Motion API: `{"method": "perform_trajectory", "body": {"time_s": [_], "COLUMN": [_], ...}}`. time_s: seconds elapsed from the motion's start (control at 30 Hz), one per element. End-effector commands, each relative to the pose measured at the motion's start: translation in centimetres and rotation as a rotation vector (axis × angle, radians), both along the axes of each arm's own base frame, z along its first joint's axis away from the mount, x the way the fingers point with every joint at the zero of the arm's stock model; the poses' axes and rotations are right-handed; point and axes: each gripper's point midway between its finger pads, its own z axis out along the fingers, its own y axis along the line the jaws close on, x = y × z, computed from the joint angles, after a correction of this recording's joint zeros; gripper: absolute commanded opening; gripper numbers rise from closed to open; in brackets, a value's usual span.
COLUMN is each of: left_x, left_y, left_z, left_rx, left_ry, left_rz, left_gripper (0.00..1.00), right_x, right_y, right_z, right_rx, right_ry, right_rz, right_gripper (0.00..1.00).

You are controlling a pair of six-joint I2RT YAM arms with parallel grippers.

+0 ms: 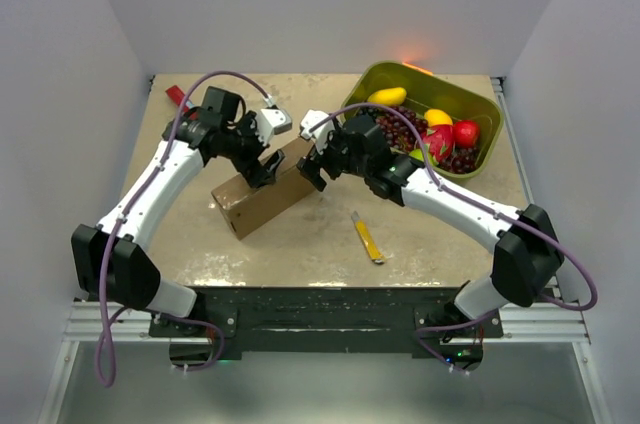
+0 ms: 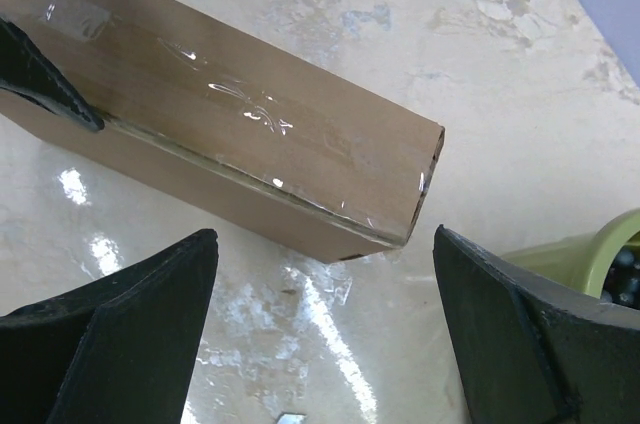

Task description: Unpack the express box

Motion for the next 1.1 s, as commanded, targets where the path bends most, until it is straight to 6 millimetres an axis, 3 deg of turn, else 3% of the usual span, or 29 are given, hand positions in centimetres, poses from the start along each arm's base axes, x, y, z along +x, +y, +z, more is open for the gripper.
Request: {"method": "perform_trajectory", "body": {"time_s": [0.0, 0.2, 0.53, 0.6, 0.77, 0.87, 1.07], "left_x": [0.4, -0.1, -0.1, 0.0, -0.2, -0.1, 0.1], "left_y": [-1.1, -1.6, -1.7, -2.2, -3.8, -3.7, -2.8], "left_z": [0.6, 0.6, 0.9, 1.3, 3.5, 4.1, 3.7], "left_rx": [-0.005, -0.014, -0.015, -0.043, -0.147, -0.255, -0.382], "left_ry": [-0.038, -0.037, -0.013, -0.006, 0.025, 0.107, 0.217], "left_rz": [-0.027, -0.076, -0.076, -0.074, -0.108, -0.087, -0.044], "left_gripper": [0.94, 0.73, 0.52, 0.4, 0.25, 0.1, 0.01], "right_x": [0.3, 0.3, 1.3, 1.2, 1.3, 1.1, 1.0], "right_y": [1.5, 1.2, -0.4, -0.5, -0.5, -0.5, -0.9], "right_z": [3.6, 2.3, 1.1, 0.7, -0.4, -1.5, -2.5], "right_rx": [0.133, 0.124, 0.135, 0.13, 0.115, 0.091, 0.063], "right_ry": [-0.001, 0.027, 0.079, 0.085, 0.077, 0.084, 0.083], "right_rz": [-0.003, -0.015, -0.066, -0.067, -0.052, -0.038, -0.041], "right_gripper": [0.91, 0.91, 0.91, 0.91, 0.91, 0.91, 0.91]}}
